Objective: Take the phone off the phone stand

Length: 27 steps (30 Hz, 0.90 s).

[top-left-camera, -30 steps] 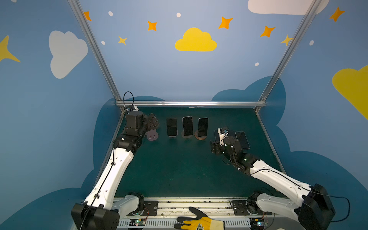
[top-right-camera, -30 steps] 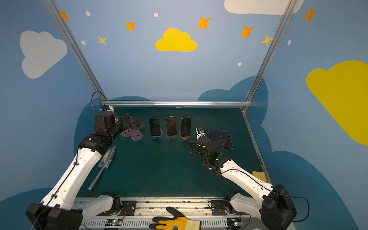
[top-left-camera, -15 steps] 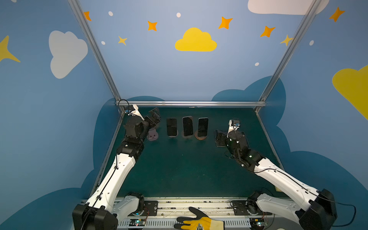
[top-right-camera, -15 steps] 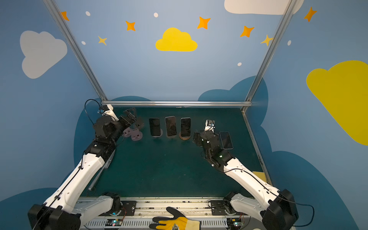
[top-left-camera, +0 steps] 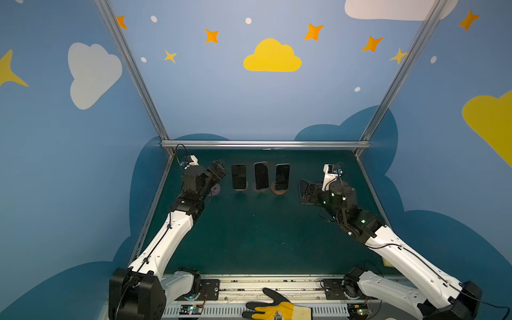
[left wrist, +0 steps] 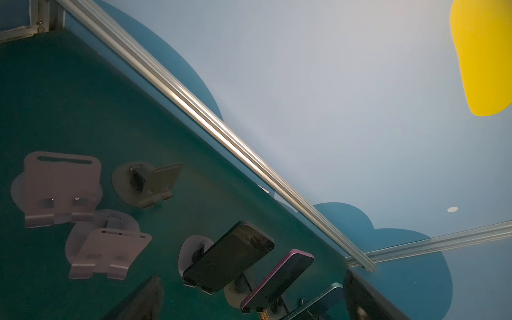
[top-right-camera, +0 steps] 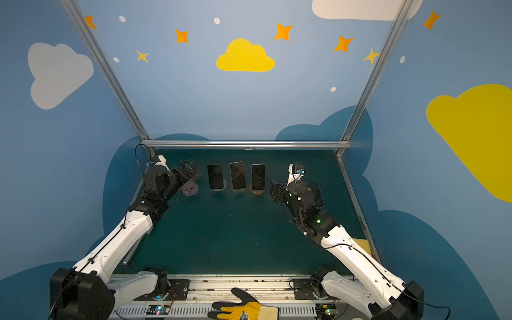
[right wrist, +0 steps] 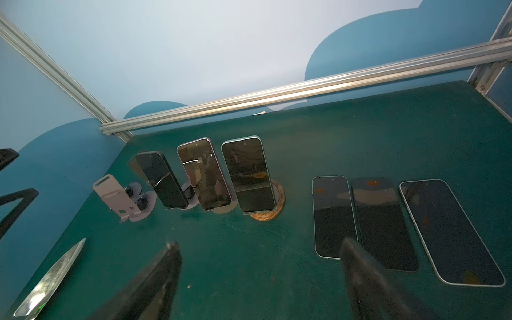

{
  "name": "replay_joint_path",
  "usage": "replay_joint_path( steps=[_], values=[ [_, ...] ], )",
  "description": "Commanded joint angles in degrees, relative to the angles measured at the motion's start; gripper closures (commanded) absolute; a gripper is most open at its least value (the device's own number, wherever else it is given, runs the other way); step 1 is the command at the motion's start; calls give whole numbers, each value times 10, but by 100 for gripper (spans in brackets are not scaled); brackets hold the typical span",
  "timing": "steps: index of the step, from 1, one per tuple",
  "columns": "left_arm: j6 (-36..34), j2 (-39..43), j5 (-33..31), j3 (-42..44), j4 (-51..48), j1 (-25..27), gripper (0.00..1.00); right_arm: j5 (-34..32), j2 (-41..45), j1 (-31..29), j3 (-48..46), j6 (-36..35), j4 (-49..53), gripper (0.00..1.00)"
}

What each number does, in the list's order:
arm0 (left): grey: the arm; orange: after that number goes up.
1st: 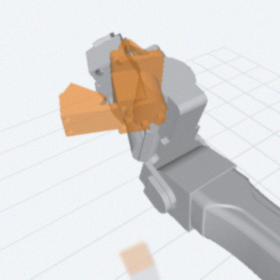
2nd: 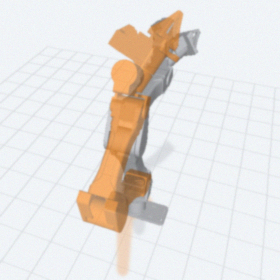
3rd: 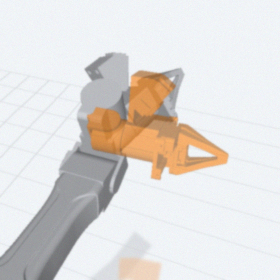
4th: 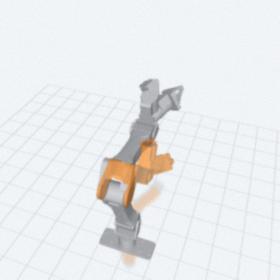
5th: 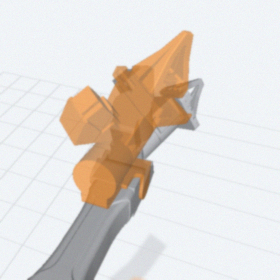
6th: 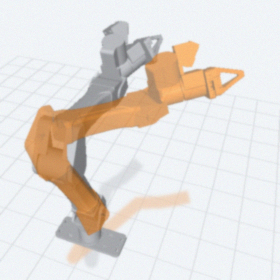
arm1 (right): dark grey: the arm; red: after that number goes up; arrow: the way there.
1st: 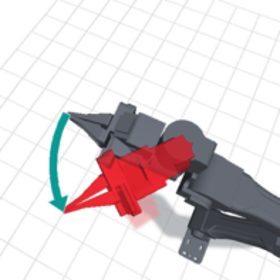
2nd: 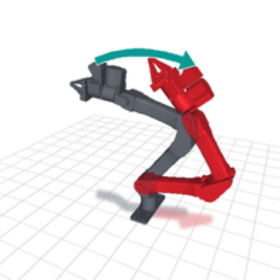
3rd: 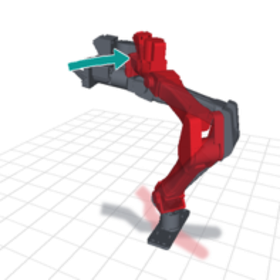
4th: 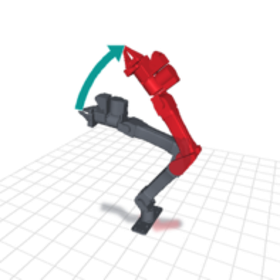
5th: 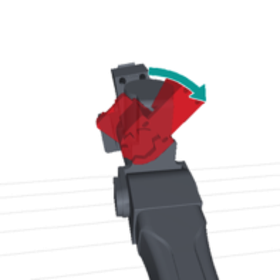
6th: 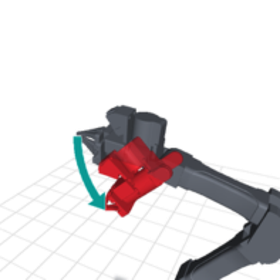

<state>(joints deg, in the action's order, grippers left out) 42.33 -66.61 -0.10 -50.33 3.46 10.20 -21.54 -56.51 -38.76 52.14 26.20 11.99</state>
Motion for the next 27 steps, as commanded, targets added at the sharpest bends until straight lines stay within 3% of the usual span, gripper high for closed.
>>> replay_joint_path(
  steps=[1,6,13,19,27],
  values=[
    [32,-5,0,-7,-7,3,0,16,-14,-1,37,6,36,9],
    [59,-22,24,-11,-13,7,0,14,-68,-3,80,-8,70,9],
    [56,-25,12,-14,-25,39,0,-1,-154,-3,136,-32,43,9],
    [71,-39,39,-27,-36,52,0,-11,-233,3,182,-62,13,9],
    [110,-68,86,-47,-62,57,0,33,-344,31,263,-77,10,8]
  ],
)
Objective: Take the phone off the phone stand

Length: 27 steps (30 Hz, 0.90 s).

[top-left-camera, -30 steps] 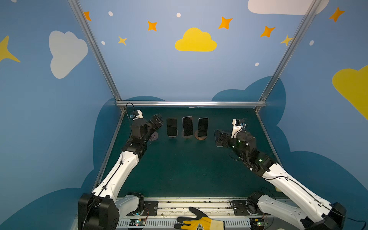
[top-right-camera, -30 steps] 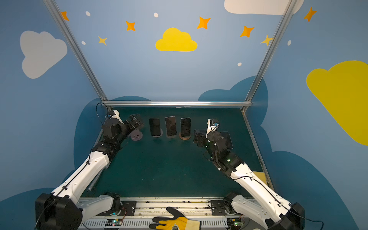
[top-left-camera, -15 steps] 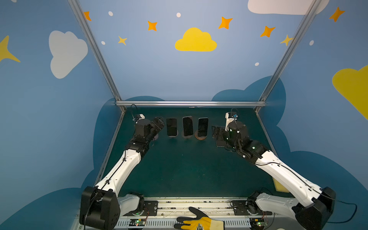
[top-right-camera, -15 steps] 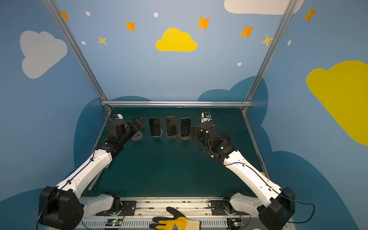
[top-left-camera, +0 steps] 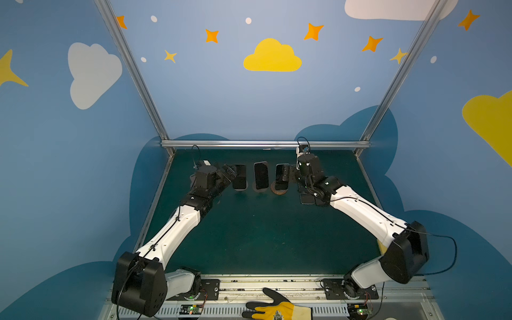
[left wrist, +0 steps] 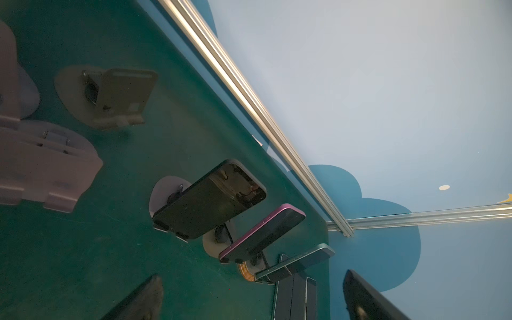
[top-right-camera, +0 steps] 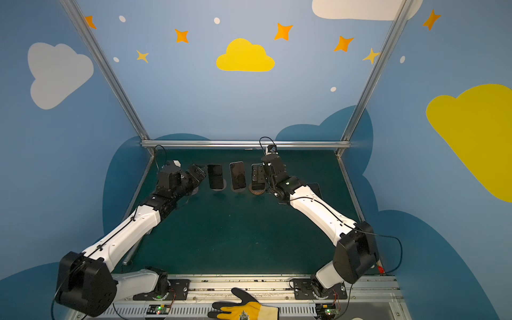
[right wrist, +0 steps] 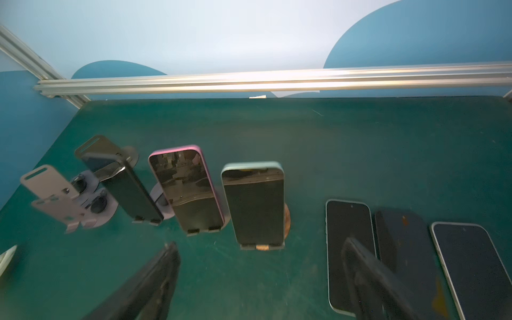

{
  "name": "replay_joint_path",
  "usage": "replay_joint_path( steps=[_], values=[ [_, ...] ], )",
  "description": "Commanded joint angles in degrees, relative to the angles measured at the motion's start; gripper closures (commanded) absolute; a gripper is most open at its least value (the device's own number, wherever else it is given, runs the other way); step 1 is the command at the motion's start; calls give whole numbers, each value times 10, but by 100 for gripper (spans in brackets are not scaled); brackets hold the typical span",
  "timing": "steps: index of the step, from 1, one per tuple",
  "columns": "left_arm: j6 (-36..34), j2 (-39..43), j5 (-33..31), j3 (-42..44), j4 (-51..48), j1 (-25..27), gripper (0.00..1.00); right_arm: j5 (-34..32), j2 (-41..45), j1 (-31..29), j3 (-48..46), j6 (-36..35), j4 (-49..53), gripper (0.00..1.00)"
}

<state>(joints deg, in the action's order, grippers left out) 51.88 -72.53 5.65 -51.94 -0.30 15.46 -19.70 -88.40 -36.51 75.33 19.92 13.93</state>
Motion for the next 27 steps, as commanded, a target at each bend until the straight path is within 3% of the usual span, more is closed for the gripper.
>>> replay_joint_path(
  steps=[1,10,27],
  values=[
    [10,-11,33,-38,-35,7,0,20,-37,11,41,-12,-8,8],
    [17,-10,45,-27,-17,15,0,61,-128,28,133,-6,30,8],
    [23,-8,61,-31,-10,26,0,63,-181,27,139,2,8,8]
  ],
)
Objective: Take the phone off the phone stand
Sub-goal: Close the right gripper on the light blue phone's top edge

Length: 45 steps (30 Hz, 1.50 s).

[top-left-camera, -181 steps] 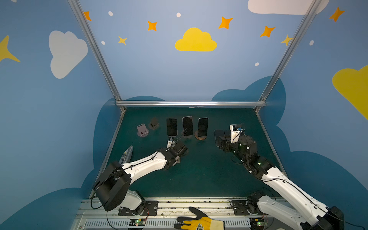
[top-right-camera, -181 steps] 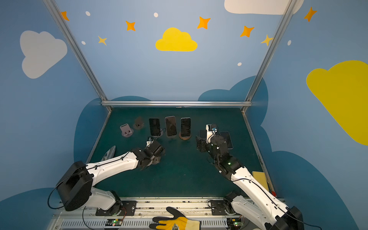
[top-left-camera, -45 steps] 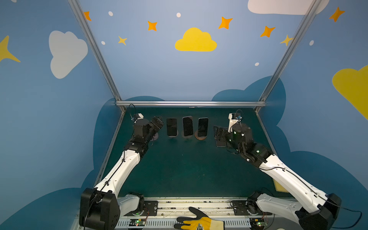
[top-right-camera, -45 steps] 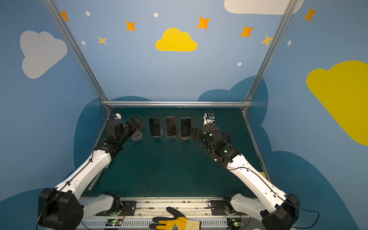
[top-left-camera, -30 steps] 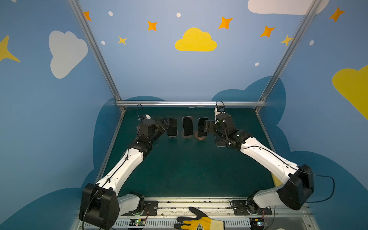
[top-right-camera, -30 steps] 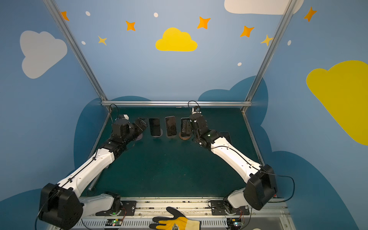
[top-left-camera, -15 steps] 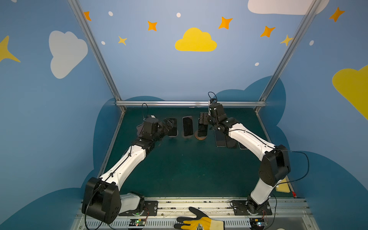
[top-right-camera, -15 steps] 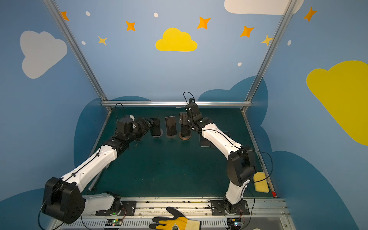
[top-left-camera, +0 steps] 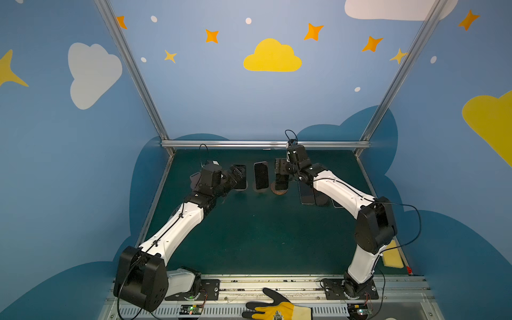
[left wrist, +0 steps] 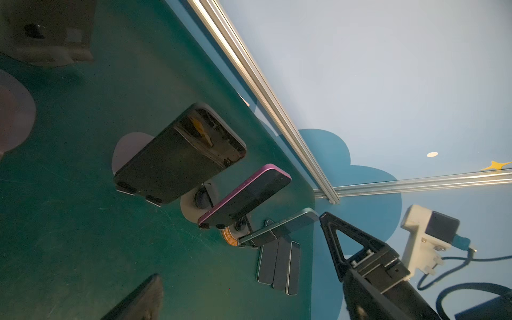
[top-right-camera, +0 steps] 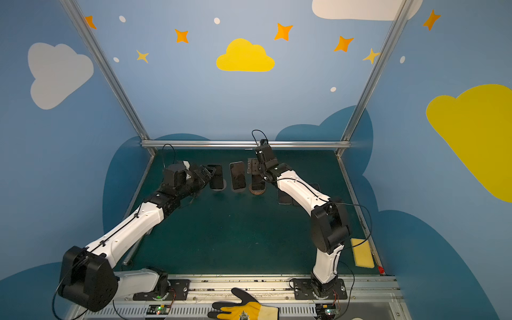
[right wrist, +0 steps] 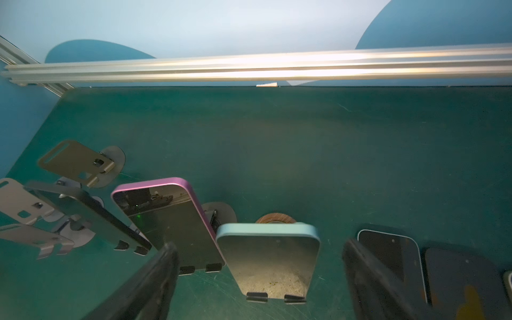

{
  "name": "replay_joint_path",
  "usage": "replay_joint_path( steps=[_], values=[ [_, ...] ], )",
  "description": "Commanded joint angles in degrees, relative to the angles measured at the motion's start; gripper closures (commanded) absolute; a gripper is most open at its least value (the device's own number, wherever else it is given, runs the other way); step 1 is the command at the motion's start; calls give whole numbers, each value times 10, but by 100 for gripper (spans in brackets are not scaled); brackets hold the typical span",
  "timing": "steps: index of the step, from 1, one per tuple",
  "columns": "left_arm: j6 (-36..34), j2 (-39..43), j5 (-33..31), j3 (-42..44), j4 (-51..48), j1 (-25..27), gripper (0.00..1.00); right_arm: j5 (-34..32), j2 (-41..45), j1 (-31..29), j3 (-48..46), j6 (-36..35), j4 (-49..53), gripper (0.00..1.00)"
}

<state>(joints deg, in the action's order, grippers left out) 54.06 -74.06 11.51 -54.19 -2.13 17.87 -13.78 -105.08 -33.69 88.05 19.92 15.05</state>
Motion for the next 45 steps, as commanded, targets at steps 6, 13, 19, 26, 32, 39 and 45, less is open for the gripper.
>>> replay_joint_path(
  steps=[6,13,19,26,32,39,45],
  values=[
    [3,4,23,-7,12,2,0,-3,-25,-2,9,5,-8,8],
    [1,1,21,-6,12,3,0,-10,-37,-5,-2,19,-33,9],
    [-1,1,19,-6,11,3,0,-34,-43,-8,-13,29,-49,11],
    [1,-2,21,-7,12,3,0,-45,-45,-8,-26,30,-62,12],
    [-1,-2,19,-6,12,3,0,-45,-52,-9,-26,36,-66,17],
    [1,-4,23,-6,15,3,0,-47,-56,-8,-25,32,-66,20],
    [0,-2,25,-5,19,3,0,-47,-58,-8,-28,36,-66,21]
  ],
)
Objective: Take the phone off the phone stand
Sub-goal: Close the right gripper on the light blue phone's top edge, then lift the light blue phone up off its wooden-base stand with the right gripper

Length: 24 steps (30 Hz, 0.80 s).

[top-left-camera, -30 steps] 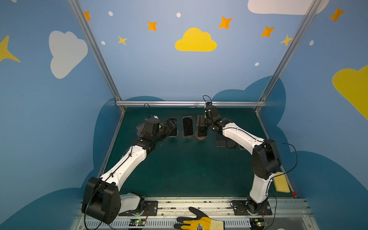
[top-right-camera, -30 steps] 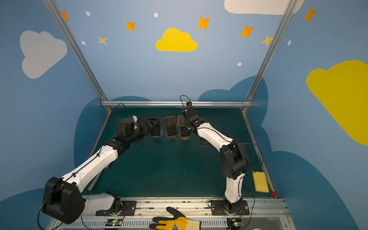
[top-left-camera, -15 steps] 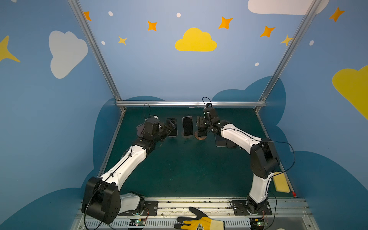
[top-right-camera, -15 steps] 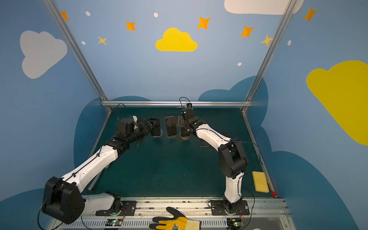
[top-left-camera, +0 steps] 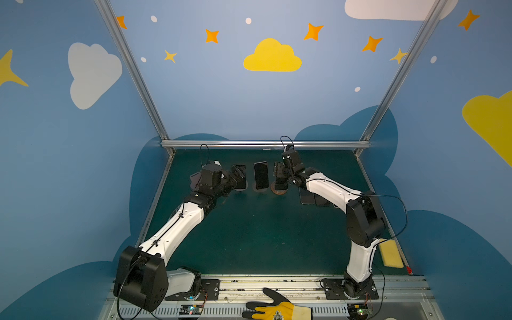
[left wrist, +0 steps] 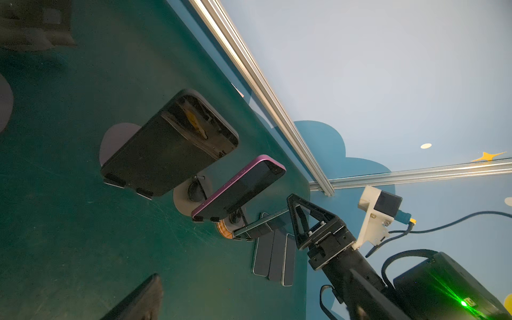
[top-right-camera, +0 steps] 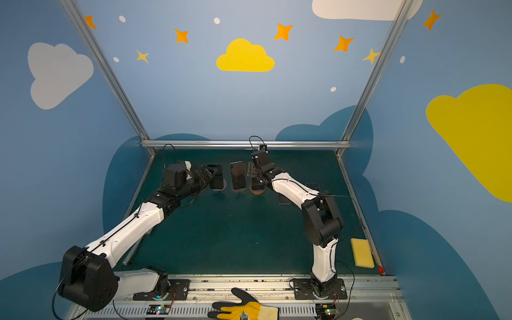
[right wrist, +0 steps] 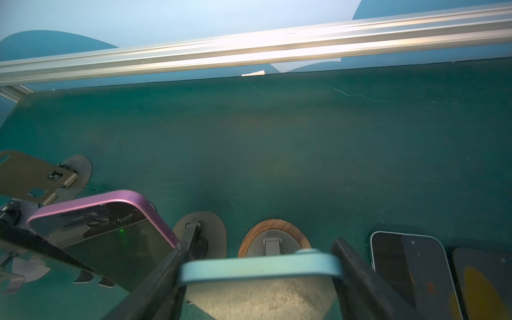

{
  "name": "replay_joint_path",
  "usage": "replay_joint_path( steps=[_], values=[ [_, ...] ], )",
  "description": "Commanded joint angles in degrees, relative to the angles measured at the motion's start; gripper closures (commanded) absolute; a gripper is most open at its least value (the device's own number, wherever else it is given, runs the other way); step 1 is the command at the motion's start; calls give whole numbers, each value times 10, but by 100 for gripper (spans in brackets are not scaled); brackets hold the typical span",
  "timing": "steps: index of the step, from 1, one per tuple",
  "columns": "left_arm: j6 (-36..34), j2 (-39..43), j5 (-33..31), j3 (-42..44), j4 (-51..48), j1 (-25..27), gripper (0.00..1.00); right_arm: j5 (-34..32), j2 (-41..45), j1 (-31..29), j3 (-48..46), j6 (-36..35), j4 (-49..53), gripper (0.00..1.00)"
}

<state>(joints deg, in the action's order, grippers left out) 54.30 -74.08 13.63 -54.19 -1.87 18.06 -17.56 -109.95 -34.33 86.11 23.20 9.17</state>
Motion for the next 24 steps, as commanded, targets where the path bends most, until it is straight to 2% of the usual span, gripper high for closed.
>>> replay_joint_path(
  steps=[1,9,24],
  values=[
    [-2,-2,4,-5,16,1,0,-8,-9,-2,-9,3,-7,21],
    [-3,-4,5,-5,17,1,0,-1,-12,-3,-10,2,-7,21],
    [-4,-7,11,-5,21,0,0,5,33,-5,-26,-14,-19,30]
  ],
)
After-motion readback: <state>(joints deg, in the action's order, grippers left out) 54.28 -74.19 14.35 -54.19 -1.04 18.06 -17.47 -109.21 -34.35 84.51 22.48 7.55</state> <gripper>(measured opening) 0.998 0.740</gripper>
